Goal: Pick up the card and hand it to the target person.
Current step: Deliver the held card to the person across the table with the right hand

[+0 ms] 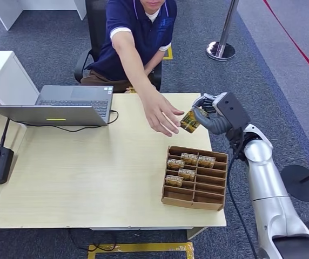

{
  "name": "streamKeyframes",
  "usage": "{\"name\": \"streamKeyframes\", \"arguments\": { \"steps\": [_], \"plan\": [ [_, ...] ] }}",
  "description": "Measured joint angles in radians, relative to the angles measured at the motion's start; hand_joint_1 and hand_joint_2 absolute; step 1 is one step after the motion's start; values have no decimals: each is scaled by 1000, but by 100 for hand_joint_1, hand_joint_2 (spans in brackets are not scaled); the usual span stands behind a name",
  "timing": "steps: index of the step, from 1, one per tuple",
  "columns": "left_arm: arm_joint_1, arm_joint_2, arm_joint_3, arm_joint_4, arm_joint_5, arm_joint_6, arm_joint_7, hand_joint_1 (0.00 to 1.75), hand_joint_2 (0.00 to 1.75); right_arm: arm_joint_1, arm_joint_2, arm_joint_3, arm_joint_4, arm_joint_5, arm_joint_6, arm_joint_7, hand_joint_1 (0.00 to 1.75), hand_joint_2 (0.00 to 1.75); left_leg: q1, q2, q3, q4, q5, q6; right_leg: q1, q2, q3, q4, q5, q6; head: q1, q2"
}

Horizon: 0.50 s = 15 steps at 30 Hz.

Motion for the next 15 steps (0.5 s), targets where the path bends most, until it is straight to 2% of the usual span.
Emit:
{"name": "streamKeyframes", "arguments": {
  "steps": [15],
  "plan": [
    [-2,0,-5,0,2,3,10,0,175,-61,145,64,139,9,-67,-17,175,175,1,0,0,0,0,-1,1,1,0,0,0,0,0,0]
  ]
}}
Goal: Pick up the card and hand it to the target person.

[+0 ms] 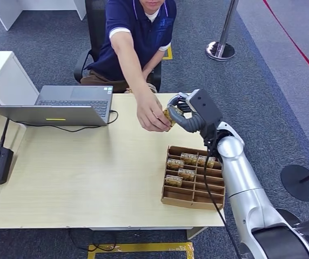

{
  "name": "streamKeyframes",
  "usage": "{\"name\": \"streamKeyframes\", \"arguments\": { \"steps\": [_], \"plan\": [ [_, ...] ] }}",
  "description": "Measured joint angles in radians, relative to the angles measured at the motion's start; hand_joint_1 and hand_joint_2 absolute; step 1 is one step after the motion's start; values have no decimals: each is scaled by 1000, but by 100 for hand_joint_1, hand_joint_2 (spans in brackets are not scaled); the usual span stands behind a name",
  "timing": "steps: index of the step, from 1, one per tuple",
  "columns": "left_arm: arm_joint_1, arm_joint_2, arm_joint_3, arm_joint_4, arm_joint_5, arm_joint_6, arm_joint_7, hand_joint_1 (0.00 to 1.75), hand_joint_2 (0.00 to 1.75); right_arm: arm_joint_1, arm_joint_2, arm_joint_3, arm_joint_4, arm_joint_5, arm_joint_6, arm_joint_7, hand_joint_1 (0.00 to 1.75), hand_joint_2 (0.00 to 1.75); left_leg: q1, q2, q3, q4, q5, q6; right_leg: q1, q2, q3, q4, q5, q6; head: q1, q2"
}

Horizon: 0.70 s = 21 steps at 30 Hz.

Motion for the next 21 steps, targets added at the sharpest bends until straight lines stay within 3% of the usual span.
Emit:
{"name": "streamKeyframes", "arguments": {
  "steps": [2,3,4,6,7,8,16,19,20,21],
  "plan": [
    [0,0,0,0,1,1,-1,0,175,-3,11,5,9,0,-2,-1,175,175,0,0,0,0,0,0,0,0,0,0,0,0,0,0],
    [0,0,0,0,1,1,-2,0,131,-3,16,7,12,1,-2,-2,158,175,0,0,0,0,0,0,0,0,0,0,0,0,0,0],
    [0,0,0,0,0,2,-2,0,87,-4,20,8,15,1,-2,-2,116,175,0,0,0,0,0,0,0,0,0,0,0,0,0,0],
    [0,1,-1,0,-2,2,-3,0,87,-6,25,10,21,2,-2,-3,28,175,0,0,0,0,0,0,0,0,0,0,0,0,0,0],
    [0,1,-2,0,-3,3,-4,0,131,-6,27,11,23,2,-2,-3,1,175,0,0,0,0,0,0,0,0,0,0,0,0,0,0],
    [0,2,-2,0,-4,5,-4,0,175,-6,28,12,25,3,-2,-3,0,175,0,0,0,0,0,0,0,0,0,0,0,0,0,0],
    [0,3,-9,0,-16,9,-5,0,175,-6,30,14,32,4,0,0,0,175,0,0,0,0,0,0,0,0,0,0,0,0,0,0],
    [0,3,-14,0,-17,9,-6,0,44,-6,30,14,34,3,3,2,0,175,0,0,0,0,0,0,0,0,0,0,0,0,0,0],
    [0,3,-15,0,-17,10,-7,0,0,-6,30,14,35,3,4,2,21,175,0,0,0,0,0,0,0,0,0,0,0,0,0,0],
    [0,3,-16,0,-17,10,-7,0,0,-6,30,14,35,3,5,2,29,175,0,0,0,0,0,0,0,0,0,0,0,0,0,0]
  ]
}}
